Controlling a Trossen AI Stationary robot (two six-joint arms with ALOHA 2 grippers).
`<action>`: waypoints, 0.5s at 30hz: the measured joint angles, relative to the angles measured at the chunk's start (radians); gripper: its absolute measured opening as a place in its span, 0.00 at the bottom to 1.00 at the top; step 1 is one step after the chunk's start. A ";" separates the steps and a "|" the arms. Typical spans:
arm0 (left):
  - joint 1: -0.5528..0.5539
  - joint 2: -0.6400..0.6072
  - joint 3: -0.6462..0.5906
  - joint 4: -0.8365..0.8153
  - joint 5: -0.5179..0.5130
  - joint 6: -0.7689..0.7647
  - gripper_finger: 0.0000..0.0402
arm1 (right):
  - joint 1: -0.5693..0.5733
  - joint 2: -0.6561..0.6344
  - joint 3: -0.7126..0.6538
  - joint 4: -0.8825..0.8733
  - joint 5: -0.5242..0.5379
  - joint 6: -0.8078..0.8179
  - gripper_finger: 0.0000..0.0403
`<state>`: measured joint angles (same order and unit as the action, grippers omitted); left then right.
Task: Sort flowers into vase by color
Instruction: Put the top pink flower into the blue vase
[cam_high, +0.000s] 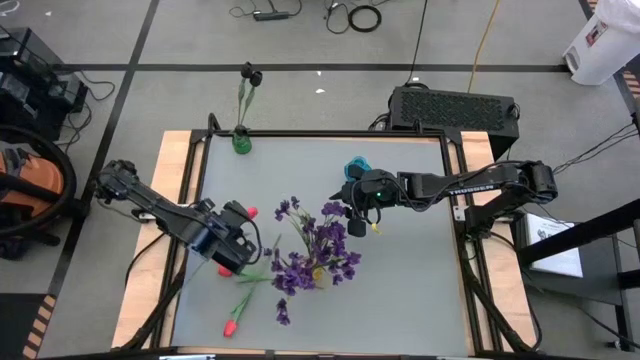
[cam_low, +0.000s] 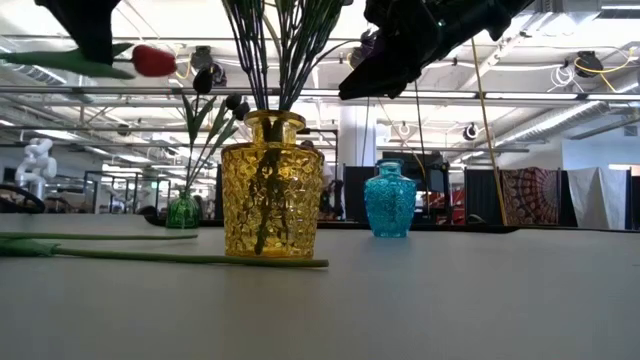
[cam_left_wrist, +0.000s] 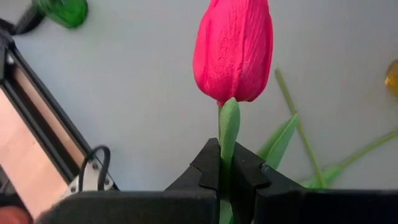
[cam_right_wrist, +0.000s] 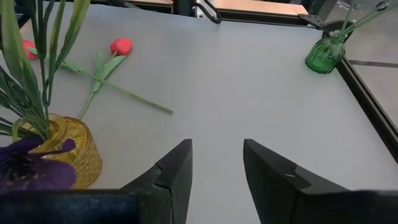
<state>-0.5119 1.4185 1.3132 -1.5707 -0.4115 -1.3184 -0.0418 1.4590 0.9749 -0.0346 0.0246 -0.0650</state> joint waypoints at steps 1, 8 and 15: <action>0.001 -0.013 0.000 0.000 -0.018 0.004 0.04 | 0.000 0.000 0.000 0.000 0.000 0.000 0.33; 0.011 -0.078 0.026 -0.001 -0.115 0.071 0.04 | 0.000 0.000 0.000 0.000 0.000 0.000 0.33; 0.050 -0.087 0.138 -0.001 -0.275 0.269 0.04 | 0.000 0.000 0.000 0.000 0.000 0.000 0.33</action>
<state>-0.4614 1.3319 1.4510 -1.5717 -0.6868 -1.0490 -0.0421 1.4590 0.9749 -0.0341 0.0246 -0.0650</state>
